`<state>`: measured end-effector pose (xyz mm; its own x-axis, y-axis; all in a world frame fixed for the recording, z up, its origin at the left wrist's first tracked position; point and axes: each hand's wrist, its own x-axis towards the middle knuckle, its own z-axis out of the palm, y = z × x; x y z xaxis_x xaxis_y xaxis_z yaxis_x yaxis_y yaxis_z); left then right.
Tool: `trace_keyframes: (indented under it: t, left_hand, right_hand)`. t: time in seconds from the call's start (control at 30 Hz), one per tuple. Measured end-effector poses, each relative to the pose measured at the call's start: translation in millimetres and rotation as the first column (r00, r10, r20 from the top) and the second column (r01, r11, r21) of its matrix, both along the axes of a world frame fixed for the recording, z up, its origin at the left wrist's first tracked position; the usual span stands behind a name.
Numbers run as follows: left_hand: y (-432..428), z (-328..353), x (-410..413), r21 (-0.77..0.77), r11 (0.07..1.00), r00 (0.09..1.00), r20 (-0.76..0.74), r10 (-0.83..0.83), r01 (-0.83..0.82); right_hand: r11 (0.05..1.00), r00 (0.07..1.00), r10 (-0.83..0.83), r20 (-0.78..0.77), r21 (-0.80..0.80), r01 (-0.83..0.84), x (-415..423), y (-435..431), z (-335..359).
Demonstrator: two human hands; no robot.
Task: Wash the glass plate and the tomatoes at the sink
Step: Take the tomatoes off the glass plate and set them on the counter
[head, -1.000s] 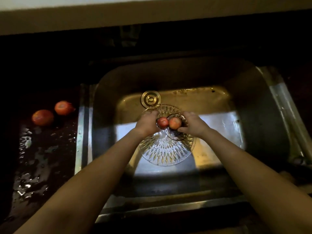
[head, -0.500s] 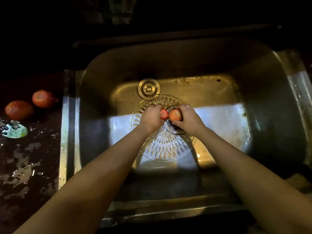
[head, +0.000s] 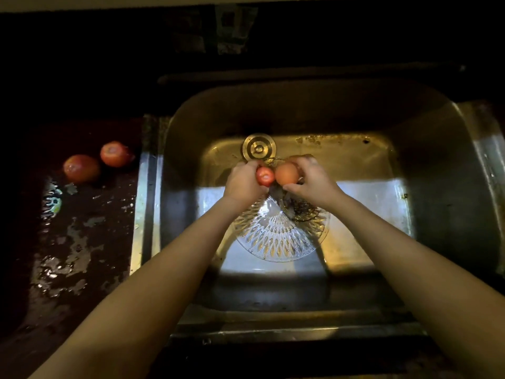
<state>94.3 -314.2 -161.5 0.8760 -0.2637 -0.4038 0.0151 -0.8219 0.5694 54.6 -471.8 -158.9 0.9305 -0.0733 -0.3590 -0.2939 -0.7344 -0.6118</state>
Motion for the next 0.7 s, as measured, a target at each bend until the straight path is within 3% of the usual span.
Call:
trace_keyframes:
  t: [0.2,0.5,0.7]
  left_hand:
    - [35,41,5,-0.028,0.998,0.991,0.118,0.055,-0.052]
    - [121,97,-22,-0.103,0.976,0.966,0.156,0.205,-0.191]
    - [183,102,-48,-0.138,0.903,0.875,0.225,0.428,-0.406]
  right_hand:
    - [0.998,0.999,0.025,0.043,0.059,-0.028,17,25,37]
    - [0.952,0.942,0.269,0.200,0.096,-0.292,27,94,85]
    - [0.910,0.899,0.362,0.248,0.117,-0.399,40,158,96]
